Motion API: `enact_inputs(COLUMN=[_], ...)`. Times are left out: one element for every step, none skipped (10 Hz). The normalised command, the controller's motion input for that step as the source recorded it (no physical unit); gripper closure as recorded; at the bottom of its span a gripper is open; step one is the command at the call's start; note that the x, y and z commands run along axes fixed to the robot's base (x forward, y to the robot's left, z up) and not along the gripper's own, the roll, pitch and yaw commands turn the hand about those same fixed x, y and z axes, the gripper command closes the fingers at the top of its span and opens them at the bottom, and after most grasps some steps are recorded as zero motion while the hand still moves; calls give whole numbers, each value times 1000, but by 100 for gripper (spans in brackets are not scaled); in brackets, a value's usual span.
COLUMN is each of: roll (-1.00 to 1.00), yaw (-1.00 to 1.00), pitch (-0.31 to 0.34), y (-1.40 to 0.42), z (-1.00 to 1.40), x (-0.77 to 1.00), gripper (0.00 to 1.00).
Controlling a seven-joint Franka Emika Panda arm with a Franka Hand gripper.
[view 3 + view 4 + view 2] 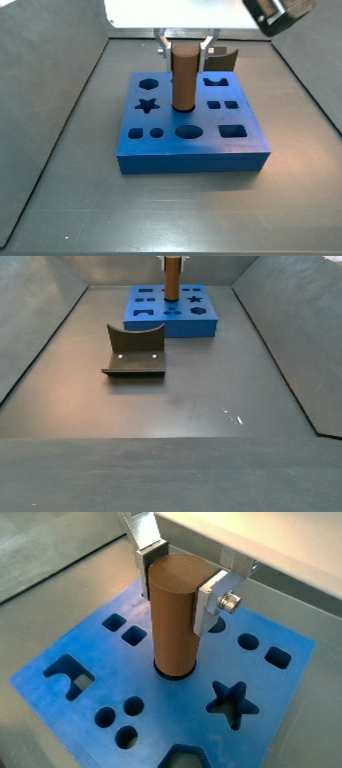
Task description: Insert the round object.
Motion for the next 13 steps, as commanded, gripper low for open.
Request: enact_inputs(roll=[-26, 0, 0, 0, 0, 0, 0, -20, -26, -33, -24, -21, -9], yaw=[-97, -97, -103, -89, -71, -34, -17, 0, 0, 0, 0, 0, 0], pitch=[-27, 0, -1, 0, 0, 0, -10, -59, -96, -129, -154, -81, 10], y=[17, 20, 34, 31, 34, 14, 0, 0, 6, 3, 0, 6, 11], z=[-363, -440, -417, -300, -206, -131, -94, -111, -189, -183, -226, -83, 0], x=[11, 200, 166, 57, 0, 0, 0, 0, 0, 0, 0, 0, 0], gripper=[100, 100, 100, 100, 100, 100, 100, 100, 100, 100, 100, 100, 100])
